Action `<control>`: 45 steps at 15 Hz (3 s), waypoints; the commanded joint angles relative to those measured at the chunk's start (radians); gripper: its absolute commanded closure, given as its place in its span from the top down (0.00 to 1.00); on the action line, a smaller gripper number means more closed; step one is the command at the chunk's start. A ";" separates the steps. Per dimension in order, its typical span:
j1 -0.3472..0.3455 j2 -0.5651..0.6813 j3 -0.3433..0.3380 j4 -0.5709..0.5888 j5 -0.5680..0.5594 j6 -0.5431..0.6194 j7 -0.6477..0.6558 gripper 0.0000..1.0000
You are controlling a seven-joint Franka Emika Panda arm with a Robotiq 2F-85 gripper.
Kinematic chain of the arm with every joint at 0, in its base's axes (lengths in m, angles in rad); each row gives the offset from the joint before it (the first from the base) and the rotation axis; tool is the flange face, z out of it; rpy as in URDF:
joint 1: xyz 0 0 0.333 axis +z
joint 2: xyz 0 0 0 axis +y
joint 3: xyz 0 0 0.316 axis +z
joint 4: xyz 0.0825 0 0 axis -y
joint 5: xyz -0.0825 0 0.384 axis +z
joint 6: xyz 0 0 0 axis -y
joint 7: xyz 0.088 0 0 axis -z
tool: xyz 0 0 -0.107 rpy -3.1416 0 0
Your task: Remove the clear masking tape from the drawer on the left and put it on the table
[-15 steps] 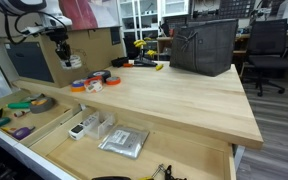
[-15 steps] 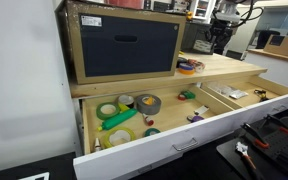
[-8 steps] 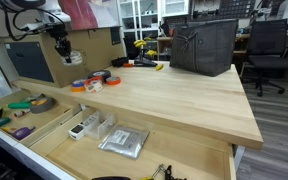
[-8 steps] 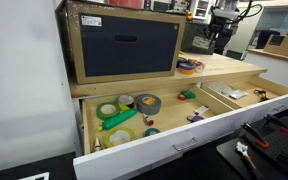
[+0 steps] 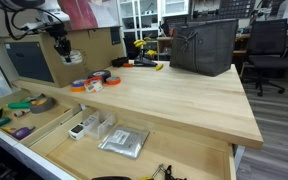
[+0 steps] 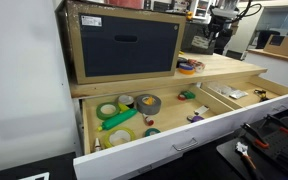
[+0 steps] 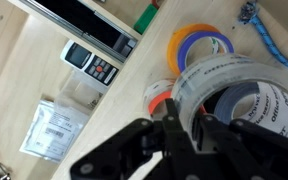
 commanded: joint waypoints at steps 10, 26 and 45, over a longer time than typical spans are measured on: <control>-0.026 0.085 -0.034 0.119 -0.022 -0.022 -0.001 0.04; -0.100 0.448 -0.155 0.502 -0.028 -0.132 0.013 0.04; -0.054 0.411 -0.157 0.195 -0.082 0.210 -0.048 0.43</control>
